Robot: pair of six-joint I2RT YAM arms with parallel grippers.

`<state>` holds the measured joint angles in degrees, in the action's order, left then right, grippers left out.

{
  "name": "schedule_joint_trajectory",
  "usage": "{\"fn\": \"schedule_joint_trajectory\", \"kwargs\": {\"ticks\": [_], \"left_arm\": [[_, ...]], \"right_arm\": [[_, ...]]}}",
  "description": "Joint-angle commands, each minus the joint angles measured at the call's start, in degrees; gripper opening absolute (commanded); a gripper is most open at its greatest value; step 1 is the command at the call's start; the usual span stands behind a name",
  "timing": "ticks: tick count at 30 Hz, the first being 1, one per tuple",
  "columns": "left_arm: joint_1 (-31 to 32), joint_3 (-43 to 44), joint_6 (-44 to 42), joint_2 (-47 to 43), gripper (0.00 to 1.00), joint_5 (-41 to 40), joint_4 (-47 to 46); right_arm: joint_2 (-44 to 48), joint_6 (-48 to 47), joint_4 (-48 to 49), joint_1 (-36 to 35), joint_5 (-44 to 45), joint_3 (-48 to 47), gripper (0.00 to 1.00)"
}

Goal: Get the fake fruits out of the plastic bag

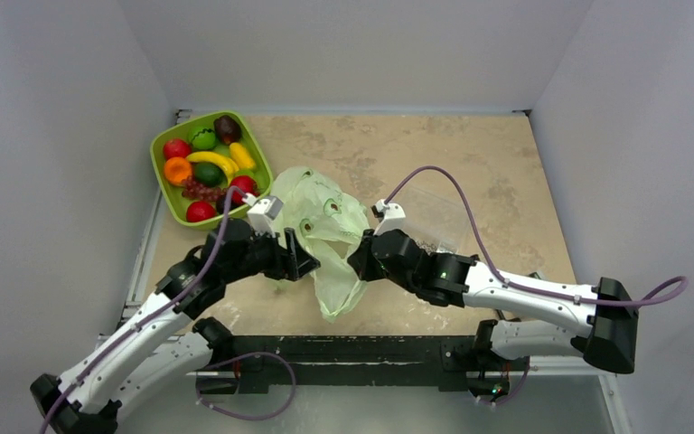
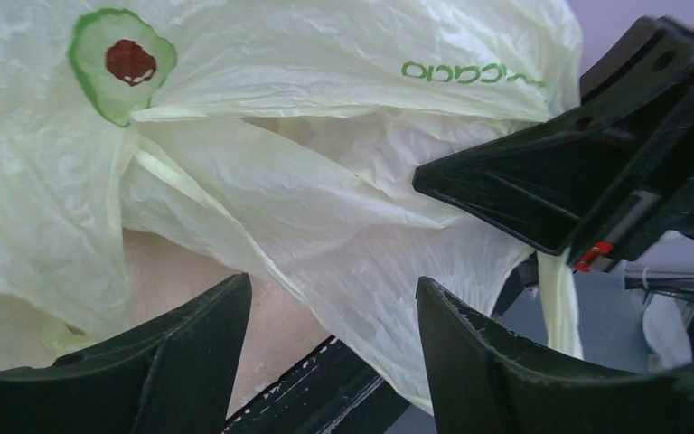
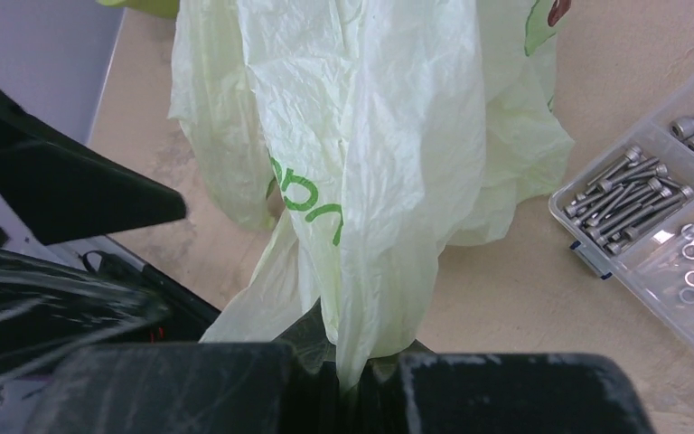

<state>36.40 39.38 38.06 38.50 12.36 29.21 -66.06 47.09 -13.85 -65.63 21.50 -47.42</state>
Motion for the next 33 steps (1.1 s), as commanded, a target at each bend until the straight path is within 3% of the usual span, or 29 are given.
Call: {"fn": "schedule_joint_trajectory", "kwargs": {"ticks": [1,4,10,14,18,20,23,26,29,33], "left_arm": [[10.7,-0.8,3.0,7.2,0.63,-13.8,-9.0],[13.0,-3.5,4.9,9.7,0.54,-19.0,-16.8],[13.1,-6.2,6.4,15.8,0.40,-20.9,-31.7],[13.1,-5.6,6.2,22.2,0.36,-20.7,-39.5],[12.6,-2.9,4.6,25.4,0.21,-25.6,-38.8],[11.7,-1.5,2.5,24.7,0.18,-26.7,-36.8],[9.3,0.7,0.3,23.2,0.20,-25.7,-32.7],[6.3,3.9,-0.8,22.4,0.31,-23.8,-24.8],[2.0,3.3,-0.5,23.8,0.46,-20.2,-28.2],[-4.7,8.3,-3.5,31.0,0.55,-15.1,-32.0]], "right_arm": [[3.3,0.3,3.9,-0.2,-1.9,1.3,0.00],[4.8,0.8,5.1,-0.3,-3.1,2.3,0.00],[5.5,1.0,6.1,-0.2,-5.4,2.7,0.00],[4.6,1.6,8.8,-0.2,-8.1,3.9,0.00],[4.5,2.4,10.5,-0.2,-9.7,5.4,0.00],[4.7,2.3,8.9,-0.3,-9.4,5.3,0.00],[6.5,2.2,7.1,-0.3,-8.7,6.2,0.00],[8.7,1.7,5.5,-0.3,-8.3,7.3,0.00],[9.6,0.8,6.3,-0.3,-10.8,8.6,0.00],[9.5,0.5,9.7,-0.4,-16.6,11.1,0.00]]}}
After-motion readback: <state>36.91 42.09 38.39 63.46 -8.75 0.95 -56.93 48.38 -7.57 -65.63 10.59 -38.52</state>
